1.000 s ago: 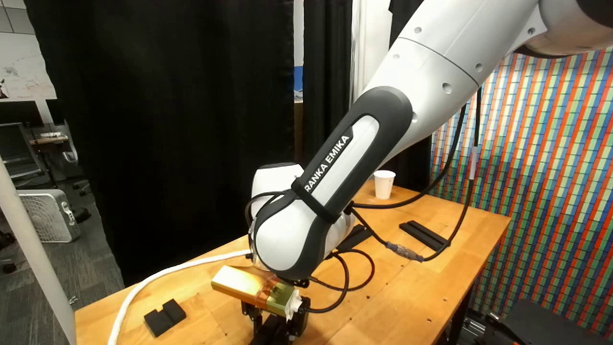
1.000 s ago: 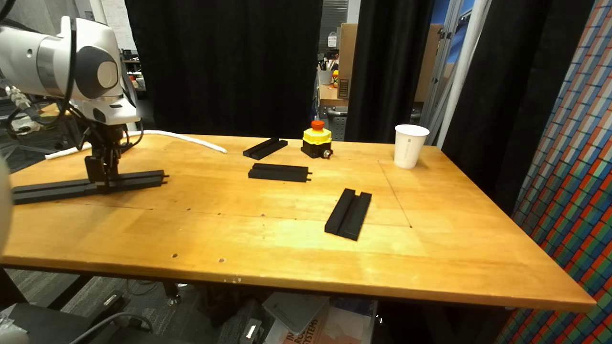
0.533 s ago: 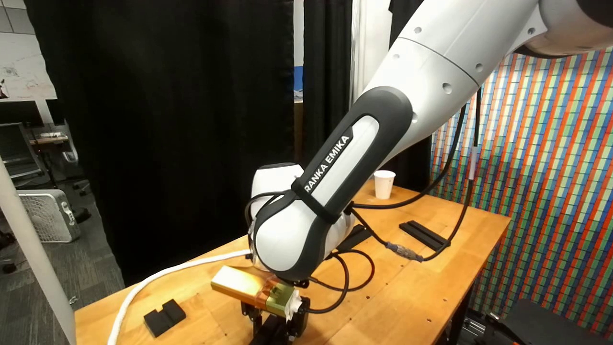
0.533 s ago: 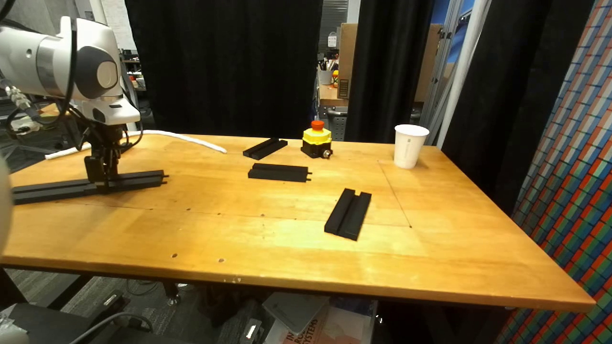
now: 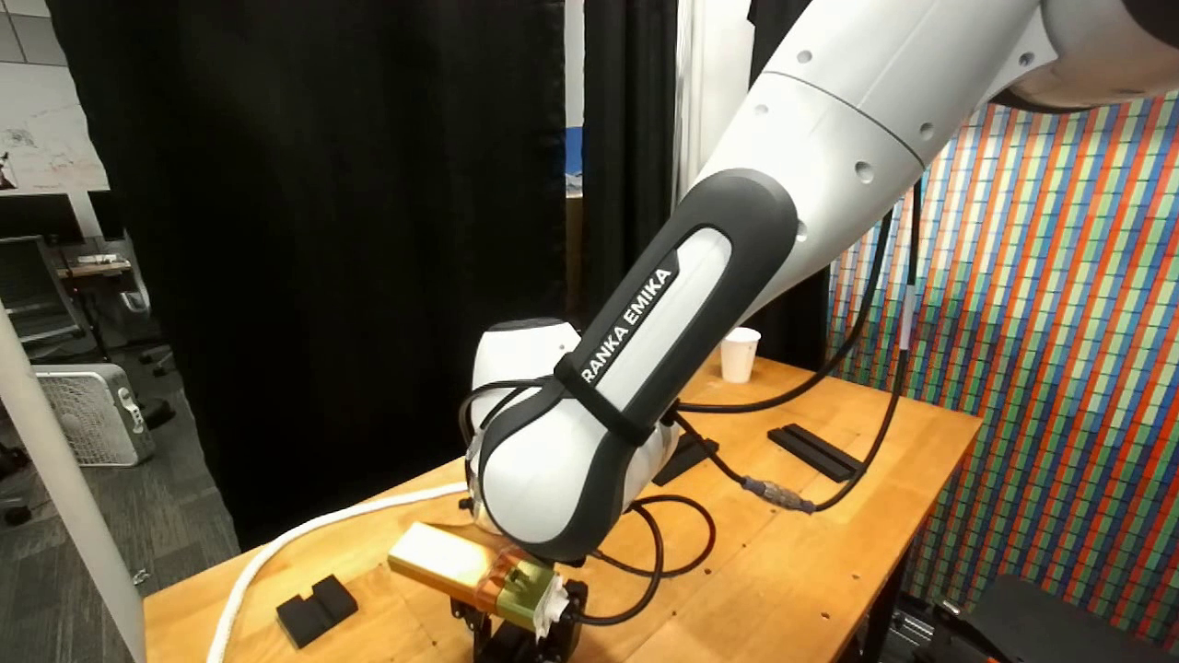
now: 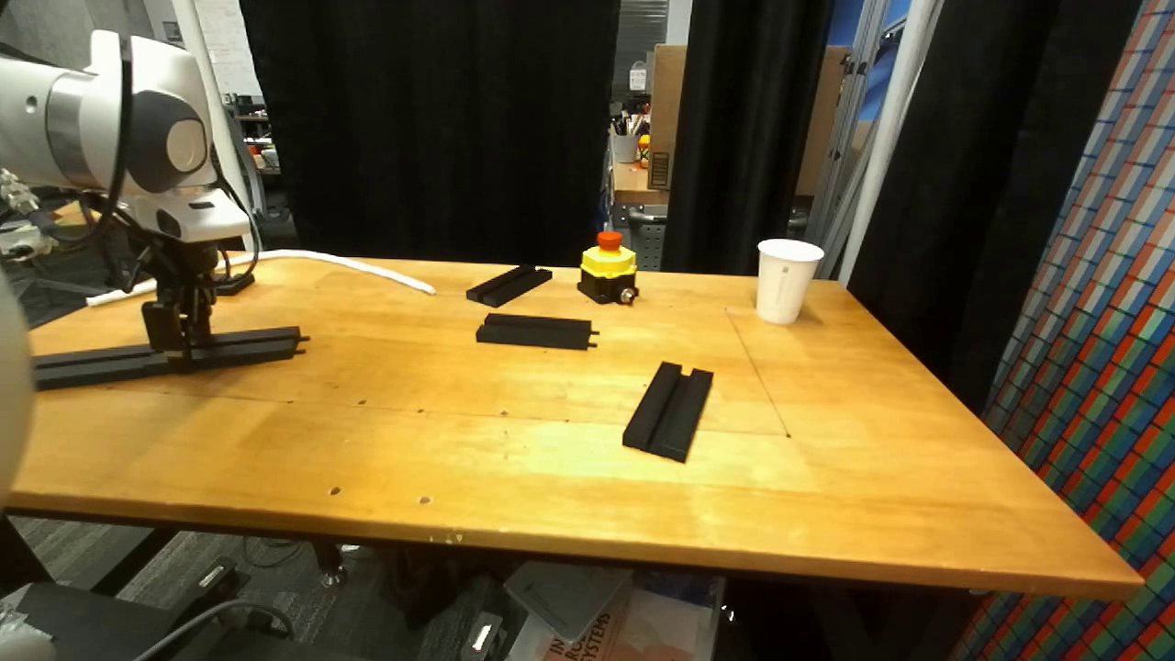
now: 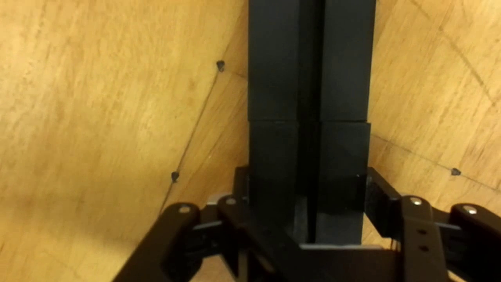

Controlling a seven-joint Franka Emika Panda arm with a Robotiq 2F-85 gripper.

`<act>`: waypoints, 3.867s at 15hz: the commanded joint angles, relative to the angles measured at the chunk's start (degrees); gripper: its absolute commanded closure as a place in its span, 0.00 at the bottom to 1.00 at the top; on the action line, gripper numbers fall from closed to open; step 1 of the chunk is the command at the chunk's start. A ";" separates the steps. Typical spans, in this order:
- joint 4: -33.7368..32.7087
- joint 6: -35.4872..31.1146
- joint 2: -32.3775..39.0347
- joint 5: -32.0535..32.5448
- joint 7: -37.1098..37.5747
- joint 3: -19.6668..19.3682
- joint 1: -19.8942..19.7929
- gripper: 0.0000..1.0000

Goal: Connect the four black pieces together

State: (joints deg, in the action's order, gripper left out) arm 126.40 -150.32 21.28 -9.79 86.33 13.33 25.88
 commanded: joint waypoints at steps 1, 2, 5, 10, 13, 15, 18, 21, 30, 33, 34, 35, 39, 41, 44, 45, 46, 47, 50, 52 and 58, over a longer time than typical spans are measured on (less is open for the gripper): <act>-0.12 -3.06 1.83 -0.02 2.09 0.27 1.39 0.55; -0.02 -3.46 1.84 -0.16 2.06 0.35 1.44 0.55; -0.02 -4.07 2.35 -0.39 1.98 0.48 1.51 0.01; -0.13 -4.74 3.10 -0.64 2.03 0.53 1.77 0.00; 1.02 -3.76 0.26 -0.07 3.21 0.16 2.17 0.00; 1.71 -1.27 -3.08 0.95 4.63 -0.30 2.69 0.00; 2.99 5.42 -9.87 3.78 7.99 -0.70 3.21 0.00; 4.38 16.38 -18.42 6.96 9.76 0.34 0.93 0.00; 9.82 28.28 -36.14 5.59 7.64 -0.80 -11.56 0.00; 10.12 27.57 -36.30 6.86 7.04 -1.74 -15.49 0.00; 10.32 26.94 -35.81 6.93 6.33 -2.34 -16.70 0.00; 10.50 26.17 -35.23 6.53 5.27 -3.05 -17.75 0.00; 10.65 22.44 -31.16 5.95 -1.37 -6.04 -21.25 0.00; 10.09 19.83 -28.03 5.98 -6.11 -7.30 -22.29 0.00; 8.14 15.08 -22.44 6.22 -13.69 -8.83 -23.17 0.00; 7.21 14.24 -20.94 6.39 -15.61 -9.20 -23.37 0.00; 6.25 13.24 -19.37 6.46 -17.49 -9.49 -23.47 0.00; 5.18 12.84 -18.16 6.44 -18.90 -9.72 -23.46 0.00; 1.75 11.98 -14.60 6.34 -20.41 -10.45 -23.32 0.00; -0.24 11.94 -12.69 6.14 -19.89 -10.88 -23.10 0.00; -3.80 9.57 -7.15 1.79 -19.33 -11.75 -23.23 0.00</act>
State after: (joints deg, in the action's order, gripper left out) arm 125.24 -139.12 11.04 -5.02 67.34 2.47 2.38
